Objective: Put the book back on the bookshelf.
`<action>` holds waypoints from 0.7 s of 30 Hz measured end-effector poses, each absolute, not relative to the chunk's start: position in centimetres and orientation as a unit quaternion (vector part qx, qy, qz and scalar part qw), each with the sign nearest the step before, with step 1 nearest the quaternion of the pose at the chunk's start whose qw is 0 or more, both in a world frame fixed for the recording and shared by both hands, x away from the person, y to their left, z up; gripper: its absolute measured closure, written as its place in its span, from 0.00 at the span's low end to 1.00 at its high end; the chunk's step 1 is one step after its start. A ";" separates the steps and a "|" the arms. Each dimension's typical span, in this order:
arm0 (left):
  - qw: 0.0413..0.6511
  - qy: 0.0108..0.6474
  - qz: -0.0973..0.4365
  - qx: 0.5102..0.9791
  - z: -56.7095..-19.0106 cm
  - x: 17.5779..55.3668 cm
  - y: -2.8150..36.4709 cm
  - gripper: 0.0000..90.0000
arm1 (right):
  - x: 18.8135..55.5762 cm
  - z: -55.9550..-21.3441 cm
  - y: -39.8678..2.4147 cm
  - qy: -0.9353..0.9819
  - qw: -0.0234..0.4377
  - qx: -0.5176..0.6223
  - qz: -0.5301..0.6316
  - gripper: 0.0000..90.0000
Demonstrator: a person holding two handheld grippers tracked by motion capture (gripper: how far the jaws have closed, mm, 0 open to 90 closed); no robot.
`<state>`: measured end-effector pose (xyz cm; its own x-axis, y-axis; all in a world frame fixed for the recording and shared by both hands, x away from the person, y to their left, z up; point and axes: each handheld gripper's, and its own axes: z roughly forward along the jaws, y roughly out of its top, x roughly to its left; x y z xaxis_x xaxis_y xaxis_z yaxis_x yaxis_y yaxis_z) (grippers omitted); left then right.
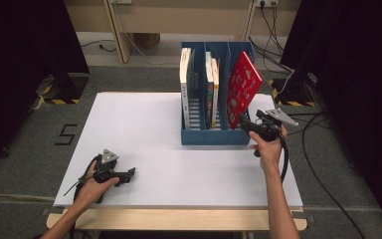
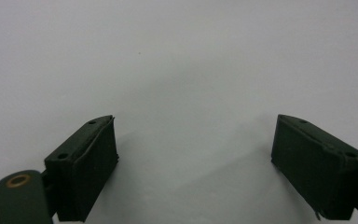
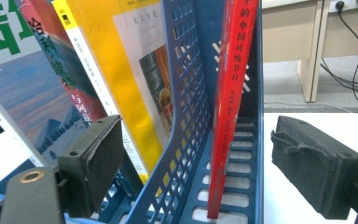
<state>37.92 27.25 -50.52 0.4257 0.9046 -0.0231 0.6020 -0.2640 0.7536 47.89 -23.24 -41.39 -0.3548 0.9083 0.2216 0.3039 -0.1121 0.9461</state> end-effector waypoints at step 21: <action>0.355 0.492 0.213 0.766 -50.5 37.9 27.3 0.15 | 46.2 -41.4 -23.8 0.598 0.282 0.502 0.558 0.18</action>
<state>37.92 27.25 -50.52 0.4259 0.9045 -0.0238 0.6023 -0.2638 0.7534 46.20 -23.76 -41.39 -0.3374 0.9145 0.2234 0.2854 -0.1268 0.9500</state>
